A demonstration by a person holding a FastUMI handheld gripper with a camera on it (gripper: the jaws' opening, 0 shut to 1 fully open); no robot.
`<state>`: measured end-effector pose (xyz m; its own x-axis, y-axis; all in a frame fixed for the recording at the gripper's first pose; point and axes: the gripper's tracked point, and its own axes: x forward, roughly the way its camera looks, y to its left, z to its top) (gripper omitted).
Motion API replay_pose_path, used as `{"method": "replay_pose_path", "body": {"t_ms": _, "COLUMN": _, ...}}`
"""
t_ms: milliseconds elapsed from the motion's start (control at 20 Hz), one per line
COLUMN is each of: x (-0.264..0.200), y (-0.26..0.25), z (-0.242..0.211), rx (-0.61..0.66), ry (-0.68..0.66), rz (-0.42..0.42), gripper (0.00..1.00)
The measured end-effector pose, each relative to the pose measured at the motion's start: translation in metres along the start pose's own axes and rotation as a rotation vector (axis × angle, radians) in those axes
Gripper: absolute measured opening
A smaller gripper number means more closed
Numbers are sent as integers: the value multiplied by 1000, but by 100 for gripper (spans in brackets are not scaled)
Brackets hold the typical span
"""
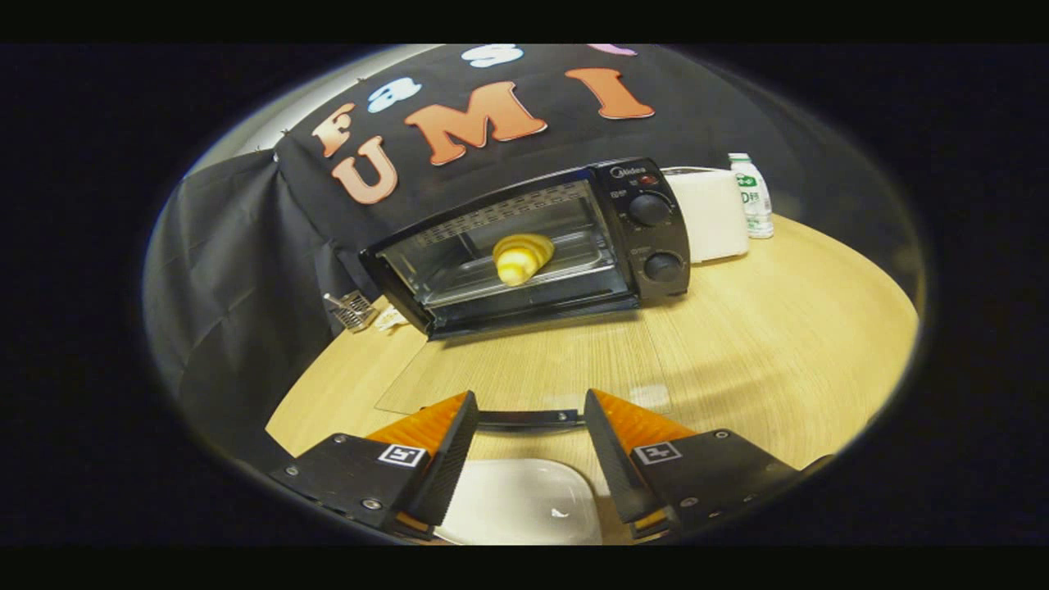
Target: Open the toaster oven, put the food inside, and close the toaster oven door.
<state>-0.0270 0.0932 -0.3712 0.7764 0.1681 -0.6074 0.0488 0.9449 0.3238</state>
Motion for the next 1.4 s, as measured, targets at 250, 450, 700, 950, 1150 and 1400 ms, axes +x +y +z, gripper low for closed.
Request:
{"method": "replay_pose_path", "body": {"t_ms": 250, "x": 0, "y": -8, "z": -27, "rx": 6, "ry": 66, "rz": -2, "gripper": 82}}
{"method": "replay_pose_path", "body": {"t_ms": 450, "x": 20, "y": 4, "z": -33, "rx": -10, "ry": 124, "rz": 45, "gripper": 83}}
{"method": "replay_pose_path", "body": {"t_ms": 700, "x": 29, "y": 39, "z": -28, "rx": -82, "ry": 122, "rz": 119, "gripper": 86}}
{"method": "replay_pose_path", "body": {"t_ms": 950, "x": 27, "y": 68, "z": 6, "rx": -168, "ry": 32, "rz": 169, "gripper": 85}}
{"method": "replay_pose_path", "body": {"t_ms": 1150, "x": 42, "y": 64, "z": 42, "rx": -255, "ry": -37, "rz": 95, "gripper": 85}}
{"method": "replay_pose_path", "body": {"t_ms": 1400, "x": 64, "y": 57, "z": 84, "rx": -308, "ry": -108, "rz": -20, "gripper": 85}}
